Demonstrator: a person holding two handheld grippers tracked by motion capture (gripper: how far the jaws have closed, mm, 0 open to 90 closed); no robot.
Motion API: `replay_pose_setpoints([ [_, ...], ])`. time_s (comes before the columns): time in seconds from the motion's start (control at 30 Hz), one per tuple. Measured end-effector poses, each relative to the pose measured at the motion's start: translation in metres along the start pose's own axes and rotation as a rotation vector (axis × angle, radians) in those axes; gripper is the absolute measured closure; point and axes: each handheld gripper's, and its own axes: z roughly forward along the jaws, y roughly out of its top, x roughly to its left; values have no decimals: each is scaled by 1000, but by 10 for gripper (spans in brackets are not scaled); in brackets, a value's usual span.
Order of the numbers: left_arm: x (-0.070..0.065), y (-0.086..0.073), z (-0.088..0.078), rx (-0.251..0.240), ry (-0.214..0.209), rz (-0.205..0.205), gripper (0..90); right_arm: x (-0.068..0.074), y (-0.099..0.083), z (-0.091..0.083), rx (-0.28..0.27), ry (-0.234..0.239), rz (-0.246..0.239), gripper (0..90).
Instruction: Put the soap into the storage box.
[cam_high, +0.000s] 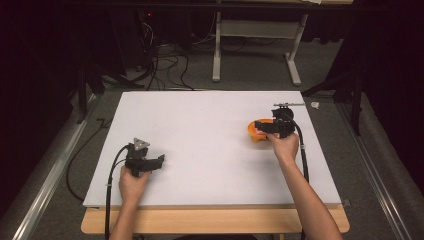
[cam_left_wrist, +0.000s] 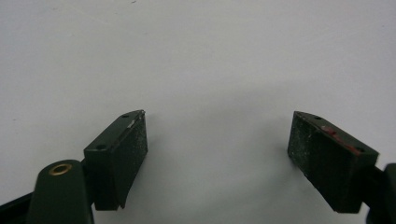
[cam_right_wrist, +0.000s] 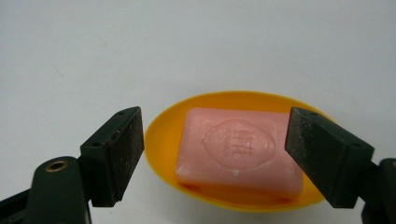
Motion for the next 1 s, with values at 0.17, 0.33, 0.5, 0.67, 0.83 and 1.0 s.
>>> replay_pose_setpoints([
  [0.17,0,0,0,0,0,0,204,3,-3,-11,-26,22,-35,211],
  [0.33,0,0,0,0,0,0,204,4,-9,-22,-85,46,-61,229],
  [0.5,0,0,0,0,0,0,204,2,-13,-31,-116,66,-64,235],
  [0.67,0,0,0,0,0,0,204,0,-18,-43,-141,71,-74,241],
  [0.83,0,0,0,0,0,0,204,-3,-24,-52,-162,72,-84,248],
  [1.0,0,0,0,0,0,0,204,-5,-31,-62,-186,82,-95,253],
])
